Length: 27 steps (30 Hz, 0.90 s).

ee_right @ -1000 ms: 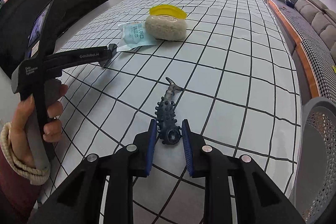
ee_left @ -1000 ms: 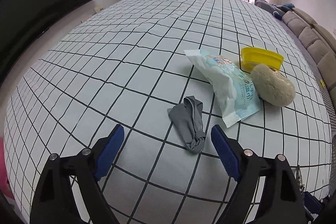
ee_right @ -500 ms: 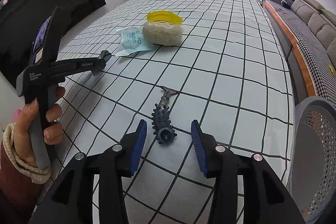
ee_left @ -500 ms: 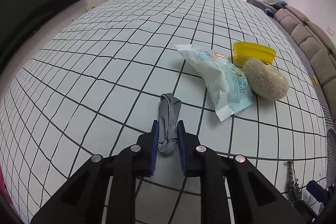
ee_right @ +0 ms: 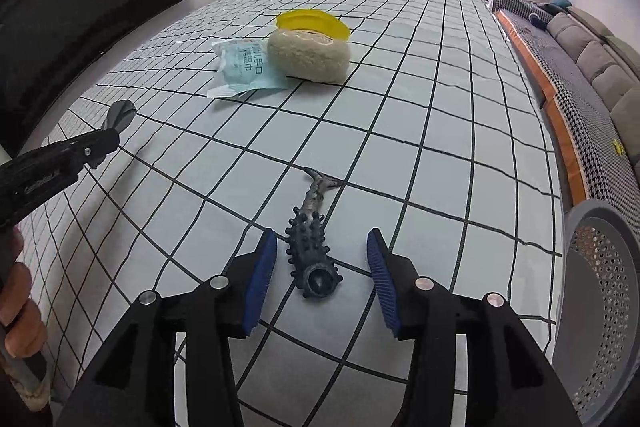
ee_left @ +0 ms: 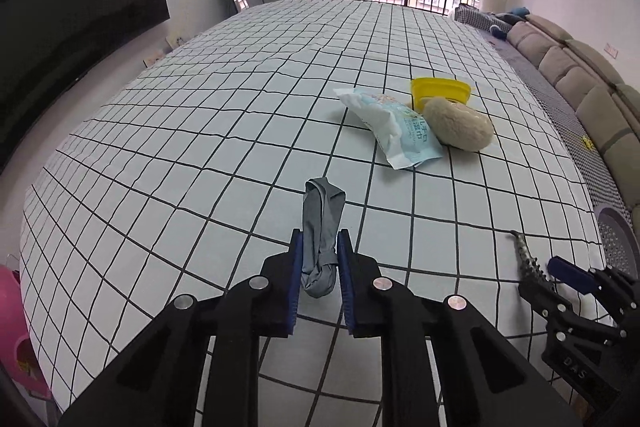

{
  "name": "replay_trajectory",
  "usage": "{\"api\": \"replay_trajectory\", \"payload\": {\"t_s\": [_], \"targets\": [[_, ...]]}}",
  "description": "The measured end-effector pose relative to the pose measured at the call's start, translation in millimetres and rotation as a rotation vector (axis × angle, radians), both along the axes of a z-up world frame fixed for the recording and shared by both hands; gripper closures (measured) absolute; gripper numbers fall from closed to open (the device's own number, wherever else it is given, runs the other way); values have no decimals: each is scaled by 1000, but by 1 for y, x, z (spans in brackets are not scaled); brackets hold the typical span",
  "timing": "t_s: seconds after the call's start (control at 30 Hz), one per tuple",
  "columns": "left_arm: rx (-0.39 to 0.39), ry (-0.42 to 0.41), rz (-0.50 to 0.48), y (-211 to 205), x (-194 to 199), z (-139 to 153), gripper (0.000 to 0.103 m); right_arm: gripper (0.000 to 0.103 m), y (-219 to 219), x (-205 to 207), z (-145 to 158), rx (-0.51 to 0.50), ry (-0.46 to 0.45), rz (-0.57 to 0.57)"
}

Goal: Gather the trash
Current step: 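Carry sock and toy over the grey basket and open both grippers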

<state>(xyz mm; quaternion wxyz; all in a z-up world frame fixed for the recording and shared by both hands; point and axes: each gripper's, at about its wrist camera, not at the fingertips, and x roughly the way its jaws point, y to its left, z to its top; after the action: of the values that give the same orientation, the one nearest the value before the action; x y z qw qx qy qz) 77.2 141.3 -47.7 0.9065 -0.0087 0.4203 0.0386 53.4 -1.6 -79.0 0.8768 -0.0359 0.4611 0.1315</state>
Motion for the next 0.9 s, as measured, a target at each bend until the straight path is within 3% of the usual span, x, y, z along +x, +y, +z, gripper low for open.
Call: {"api": "replay_trajectory", "payload": {"t_s": [0.03,0.07,0.1,0.5,0.9], "targets": [[2,0,-8,-3,-3,1,86,67,3,-1,0,-18,-7,0],[1,0,-16,-6,-4,1,86,78,4,-2,0,-34,-13,-1],[-2,2,-23,-7,-7,1,86,80,4,-3,0,-36,-14,1],[-23,-11,-157,-60,-29,12,86,80,-42,-32,23,52,-41,-98],[-30,-7,-352,-161,-46,18,86,81,-135,-77,41,91,-86,-275]]}}
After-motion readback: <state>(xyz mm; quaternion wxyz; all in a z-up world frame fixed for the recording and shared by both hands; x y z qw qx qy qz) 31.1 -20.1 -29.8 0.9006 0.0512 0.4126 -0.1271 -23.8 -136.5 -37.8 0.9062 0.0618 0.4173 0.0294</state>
